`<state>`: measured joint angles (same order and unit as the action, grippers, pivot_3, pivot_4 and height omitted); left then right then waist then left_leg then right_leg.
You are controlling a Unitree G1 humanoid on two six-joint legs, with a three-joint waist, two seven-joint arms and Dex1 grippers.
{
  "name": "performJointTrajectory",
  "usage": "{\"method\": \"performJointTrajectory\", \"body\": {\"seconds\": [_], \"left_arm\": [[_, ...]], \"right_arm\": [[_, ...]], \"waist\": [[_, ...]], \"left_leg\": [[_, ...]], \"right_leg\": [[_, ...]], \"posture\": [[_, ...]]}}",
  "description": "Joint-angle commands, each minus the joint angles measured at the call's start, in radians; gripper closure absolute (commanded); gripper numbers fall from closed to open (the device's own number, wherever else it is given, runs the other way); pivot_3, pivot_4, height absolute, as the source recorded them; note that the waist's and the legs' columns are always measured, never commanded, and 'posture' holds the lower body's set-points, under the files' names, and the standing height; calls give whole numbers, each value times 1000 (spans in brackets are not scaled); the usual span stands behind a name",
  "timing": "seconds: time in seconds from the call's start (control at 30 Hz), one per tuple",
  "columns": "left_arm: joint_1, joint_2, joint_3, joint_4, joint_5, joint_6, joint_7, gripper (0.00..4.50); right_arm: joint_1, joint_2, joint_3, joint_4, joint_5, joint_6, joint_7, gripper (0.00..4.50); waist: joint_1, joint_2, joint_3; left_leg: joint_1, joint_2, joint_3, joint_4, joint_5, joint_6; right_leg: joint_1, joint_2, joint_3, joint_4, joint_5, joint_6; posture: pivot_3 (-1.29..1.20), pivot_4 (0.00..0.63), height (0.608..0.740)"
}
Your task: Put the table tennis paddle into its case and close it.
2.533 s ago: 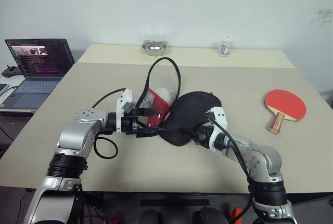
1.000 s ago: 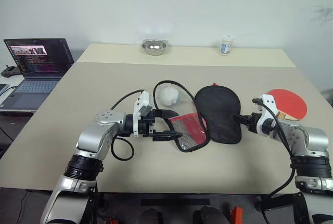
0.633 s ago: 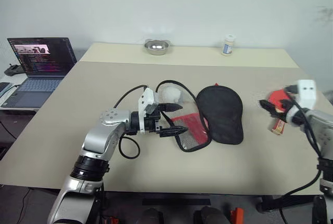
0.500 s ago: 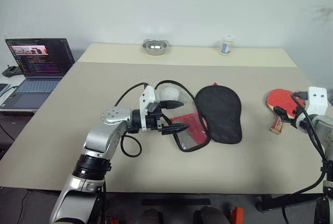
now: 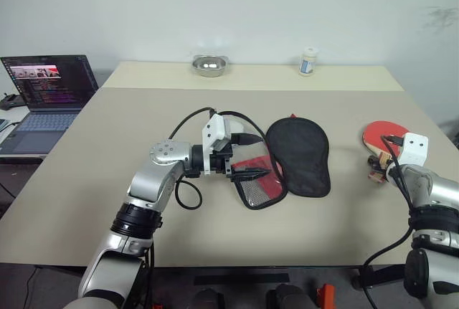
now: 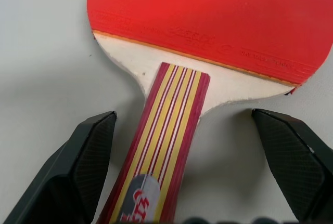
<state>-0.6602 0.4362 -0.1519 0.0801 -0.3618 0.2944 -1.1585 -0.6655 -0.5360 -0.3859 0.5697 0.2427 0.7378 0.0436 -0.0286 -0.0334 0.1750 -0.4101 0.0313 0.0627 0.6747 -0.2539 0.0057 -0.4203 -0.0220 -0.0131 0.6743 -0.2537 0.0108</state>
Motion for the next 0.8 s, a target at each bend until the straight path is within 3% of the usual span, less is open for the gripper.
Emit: {"method": "performJointTrajectory", "body": {"seconds": [0.03,0.43,0.6,0.8], "left_arm": [[-5,3,9,-25,2,-20,5,0],[2,6,9,-45,6,-13,18,0],[2,13,13,-44,6,-9,19,0],[14,34,21,-38,7,-12,18,0]], "right_arm": [[-21,-24,17,73,-29,-36,9,32],[-28,-23,65,93,-56,-75,7,3322],[-12,-40,70,-58,-48,-63,23,3401],[38,-22,53,-530,31,174,44,3401]], "waist": [[0,0,0],[10,-2,-1],[18,-1,-1],[12,8,4]], "left_leg": [[1,0,0,0,0,0],[2,-1,0,1,0,0],[2,-2,0,2,0,1],[-9,-1,1,1,0,2]], "right_leg": [[1,0,0,0,-1,2],[3,-2,0,-1,0,3],[6,-2,1,-5,2,5],[-7,-1,3,-3,4,1]], "posture": [[0,150,740],[0,150,740],[0,150,740],[0,150,740]]}}
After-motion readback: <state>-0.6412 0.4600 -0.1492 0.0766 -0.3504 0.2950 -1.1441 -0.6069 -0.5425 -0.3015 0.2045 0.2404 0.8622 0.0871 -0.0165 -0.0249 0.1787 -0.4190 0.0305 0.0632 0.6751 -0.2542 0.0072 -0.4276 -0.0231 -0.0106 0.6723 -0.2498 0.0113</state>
